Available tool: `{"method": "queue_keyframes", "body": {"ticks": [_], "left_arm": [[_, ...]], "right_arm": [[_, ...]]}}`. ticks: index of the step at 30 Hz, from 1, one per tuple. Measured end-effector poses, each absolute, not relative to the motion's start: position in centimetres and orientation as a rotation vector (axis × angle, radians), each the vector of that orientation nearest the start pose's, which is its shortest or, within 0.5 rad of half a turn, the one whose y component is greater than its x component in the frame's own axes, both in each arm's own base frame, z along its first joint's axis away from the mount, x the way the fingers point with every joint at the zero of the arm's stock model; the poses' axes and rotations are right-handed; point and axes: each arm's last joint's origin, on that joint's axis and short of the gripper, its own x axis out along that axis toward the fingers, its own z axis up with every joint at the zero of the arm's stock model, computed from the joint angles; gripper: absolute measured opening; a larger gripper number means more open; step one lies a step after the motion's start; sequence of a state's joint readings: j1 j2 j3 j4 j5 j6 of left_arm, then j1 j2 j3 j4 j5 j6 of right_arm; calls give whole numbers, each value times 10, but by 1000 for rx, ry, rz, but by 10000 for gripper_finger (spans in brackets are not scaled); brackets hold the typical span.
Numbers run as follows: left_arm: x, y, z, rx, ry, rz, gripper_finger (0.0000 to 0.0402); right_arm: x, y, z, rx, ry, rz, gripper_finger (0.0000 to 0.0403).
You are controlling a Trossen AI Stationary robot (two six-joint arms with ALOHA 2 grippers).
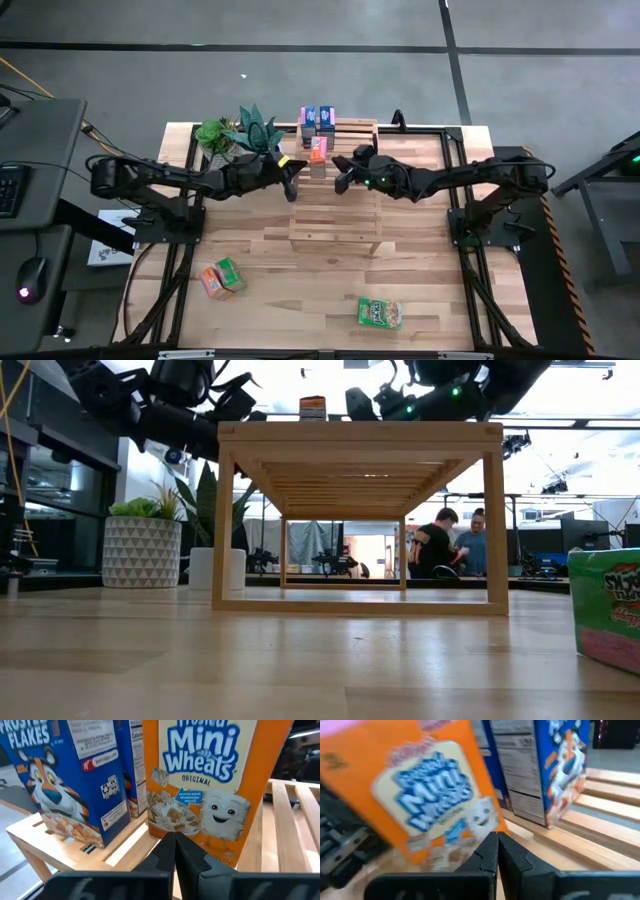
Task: Stack cereal on shelf
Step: Put the right orange cereal box on the shelf
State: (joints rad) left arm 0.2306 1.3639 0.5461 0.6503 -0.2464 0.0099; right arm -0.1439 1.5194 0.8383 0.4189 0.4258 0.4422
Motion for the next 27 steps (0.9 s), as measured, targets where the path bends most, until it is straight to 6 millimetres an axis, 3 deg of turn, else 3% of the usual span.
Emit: {"method": "queue_keyframes", "body": {"ticks": [11,17,27], "left_arm": [[254,67,216,80,218,459,0],[248,63,218,92,259,386,0],[242,61,218,87,287,366,0]], "right_arm": [[330,-64,229,393,136,-569,0],[345,-66,238,331,198,-537,0],[347,-64,241,325,298,-499,0]]}}
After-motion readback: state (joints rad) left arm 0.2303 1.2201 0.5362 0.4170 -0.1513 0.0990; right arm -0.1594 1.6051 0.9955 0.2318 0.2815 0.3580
